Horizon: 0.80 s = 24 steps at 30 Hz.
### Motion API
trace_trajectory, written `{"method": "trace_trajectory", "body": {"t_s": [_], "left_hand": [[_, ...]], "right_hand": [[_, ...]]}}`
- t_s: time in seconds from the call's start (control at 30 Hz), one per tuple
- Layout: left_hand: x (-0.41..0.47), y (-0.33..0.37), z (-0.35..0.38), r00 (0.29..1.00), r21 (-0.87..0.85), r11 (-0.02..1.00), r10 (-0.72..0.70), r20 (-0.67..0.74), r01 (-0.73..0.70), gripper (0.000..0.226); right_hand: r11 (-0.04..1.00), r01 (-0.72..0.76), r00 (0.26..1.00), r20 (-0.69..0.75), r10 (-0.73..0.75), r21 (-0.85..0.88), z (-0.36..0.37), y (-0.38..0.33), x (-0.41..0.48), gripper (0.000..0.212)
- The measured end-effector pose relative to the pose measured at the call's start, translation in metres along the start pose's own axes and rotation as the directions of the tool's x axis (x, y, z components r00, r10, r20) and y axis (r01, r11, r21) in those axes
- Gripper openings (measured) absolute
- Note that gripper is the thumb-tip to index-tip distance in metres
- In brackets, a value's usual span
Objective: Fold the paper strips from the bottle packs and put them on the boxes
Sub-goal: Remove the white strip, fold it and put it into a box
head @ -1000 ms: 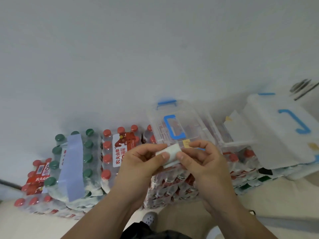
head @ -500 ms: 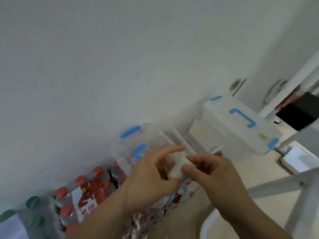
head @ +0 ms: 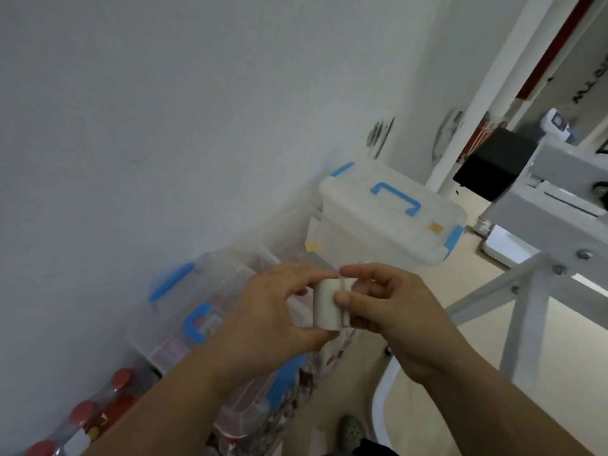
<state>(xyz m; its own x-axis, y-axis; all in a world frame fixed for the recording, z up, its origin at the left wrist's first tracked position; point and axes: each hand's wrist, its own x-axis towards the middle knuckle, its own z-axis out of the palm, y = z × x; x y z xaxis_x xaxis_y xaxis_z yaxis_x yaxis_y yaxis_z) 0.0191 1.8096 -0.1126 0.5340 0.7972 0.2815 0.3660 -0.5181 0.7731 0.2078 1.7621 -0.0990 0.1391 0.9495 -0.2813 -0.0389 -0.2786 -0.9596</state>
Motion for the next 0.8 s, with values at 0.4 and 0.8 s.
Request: {"method": "trace_trajectory", "body": {"t_s": [0.4,0.8], "left_hand": [[0.057,0.003,0.044,0.967,-0.118,0.961,-0.255,-0.023,0.25,0.044],[0.099,0.036,0.089,0.978,0.173,0.963,-0.194,-0.079,0.205,0.045]], "right_hand": [[0.996,0.069,0.993,0.101,-0.063,-0.059,-0.06,-0.001,0.058,0.026],[0.853,-0.317,0.938,0.268,0.219,0.414,-0.107,0.02,0.087,0.024]]}}
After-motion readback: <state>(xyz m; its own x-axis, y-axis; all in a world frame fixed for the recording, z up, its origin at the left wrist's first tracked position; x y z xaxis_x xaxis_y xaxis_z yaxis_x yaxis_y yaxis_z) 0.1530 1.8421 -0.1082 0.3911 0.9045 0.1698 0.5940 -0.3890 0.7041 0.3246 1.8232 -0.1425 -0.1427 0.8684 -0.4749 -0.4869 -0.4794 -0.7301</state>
